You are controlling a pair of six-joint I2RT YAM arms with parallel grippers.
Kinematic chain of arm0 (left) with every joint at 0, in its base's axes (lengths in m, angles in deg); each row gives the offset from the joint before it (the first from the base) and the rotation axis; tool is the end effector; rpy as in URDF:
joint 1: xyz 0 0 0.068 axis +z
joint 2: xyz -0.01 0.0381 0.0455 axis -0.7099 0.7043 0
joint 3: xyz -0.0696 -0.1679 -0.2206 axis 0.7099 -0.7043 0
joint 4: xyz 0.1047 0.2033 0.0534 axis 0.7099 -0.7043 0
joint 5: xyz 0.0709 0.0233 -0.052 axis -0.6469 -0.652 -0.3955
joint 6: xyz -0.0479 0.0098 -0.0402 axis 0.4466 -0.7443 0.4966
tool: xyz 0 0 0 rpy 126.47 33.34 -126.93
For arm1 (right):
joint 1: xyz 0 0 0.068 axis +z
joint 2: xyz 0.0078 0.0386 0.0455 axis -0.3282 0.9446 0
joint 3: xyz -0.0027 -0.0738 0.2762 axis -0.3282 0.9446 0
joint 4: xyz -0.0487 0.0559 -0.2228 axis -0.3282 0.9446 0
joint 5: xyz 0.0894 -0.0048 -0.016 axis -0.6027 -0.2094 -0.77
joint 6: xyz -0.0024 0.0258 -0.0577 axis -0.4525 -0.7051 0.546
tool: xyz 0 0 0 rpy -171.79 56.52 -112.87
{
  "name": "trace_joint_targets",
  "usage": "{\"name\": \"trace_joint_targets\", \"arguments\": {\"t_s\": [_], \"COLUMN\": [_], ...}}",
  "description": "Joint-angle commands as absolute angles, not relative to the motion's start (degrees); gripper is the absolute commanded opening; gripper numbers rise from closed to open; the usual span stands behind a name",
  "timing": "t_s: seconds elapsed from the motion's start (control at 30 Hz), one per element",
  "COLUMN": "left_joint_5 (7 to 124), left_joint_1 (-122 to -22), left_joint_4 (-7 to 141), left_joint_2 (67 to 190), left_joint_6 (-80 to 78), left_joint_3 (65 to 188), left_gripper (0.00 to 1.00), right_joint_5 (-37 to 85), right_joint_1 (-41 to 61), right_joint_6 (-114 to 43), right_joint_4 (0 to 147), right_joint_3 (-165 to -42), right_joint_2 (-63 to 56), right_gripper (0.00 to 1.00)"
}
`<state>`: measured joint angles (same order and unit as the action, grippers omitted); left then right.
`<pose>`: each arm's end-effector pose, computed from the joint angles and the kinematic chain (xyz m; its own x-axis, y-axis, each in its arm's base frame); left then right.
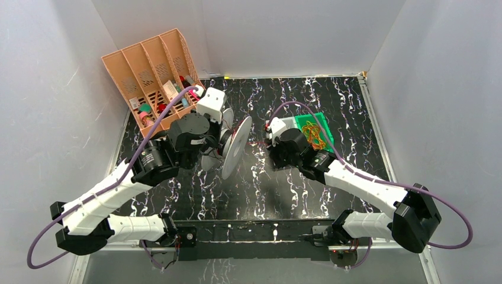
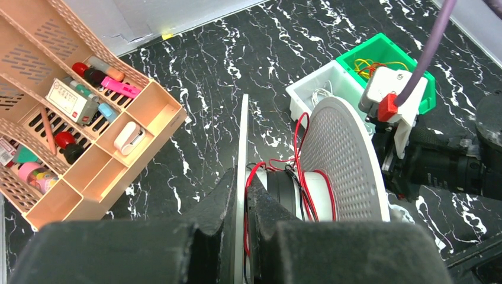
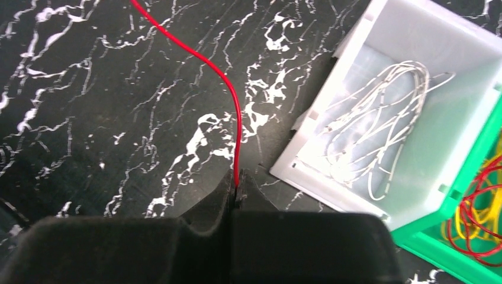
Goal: Wrap the cables
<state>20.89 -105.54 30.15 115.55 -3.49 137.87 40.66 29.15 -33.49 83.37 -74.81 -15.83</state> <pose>0.1166 -0.1462 0.4648 -0.1830 0.0755 -0.9802 0.3916 0.9202 -0.0022 0.1690 0.1777 0.2815 -0.4097 -0.3338 -0.8490 -0.6113 0.7912 -0.0161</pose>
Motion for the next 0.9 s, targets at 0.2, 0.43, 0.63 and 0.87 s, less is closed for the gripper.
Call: {"name": "trace_joint_targets", "arguments": {"t_s": [0.2,0.43,0.63,0.87], "left_joint_5": [8.0,-0.4,-4.0,-7.1], "left_joint_1": [-105.3,-105.1,-104.3,-103.5], "left_joint_4": [35.2,40.9,49.6,57.7], "left_joint_2": [118.8,123.1,125.6,128.2], "left_joint_6": [-1.1,-1.2,-4.9,-9.7], "left_joint_3": [141.3,140.8,137.6,133.4], "left_gripper": [0.00,0.00,0.00,0.00], "right_joint_5": [34.2,42.5,50.1,59.3], "right_joint_1": [31.2,41.6,52.8,65.3], "right_joint_6": [-45.5,-54.3,-58.0,-59.4], "right_joint_4": [73.2,68.4,69.5,75.6], "right_joint_3": [-68.0,-61.4,-63.6,-72.1], "right_joint_2": [-19.2,-22.6,-21.9,-20.7], "right_gripper": [0.00,0.00,0.00,0.00]}}
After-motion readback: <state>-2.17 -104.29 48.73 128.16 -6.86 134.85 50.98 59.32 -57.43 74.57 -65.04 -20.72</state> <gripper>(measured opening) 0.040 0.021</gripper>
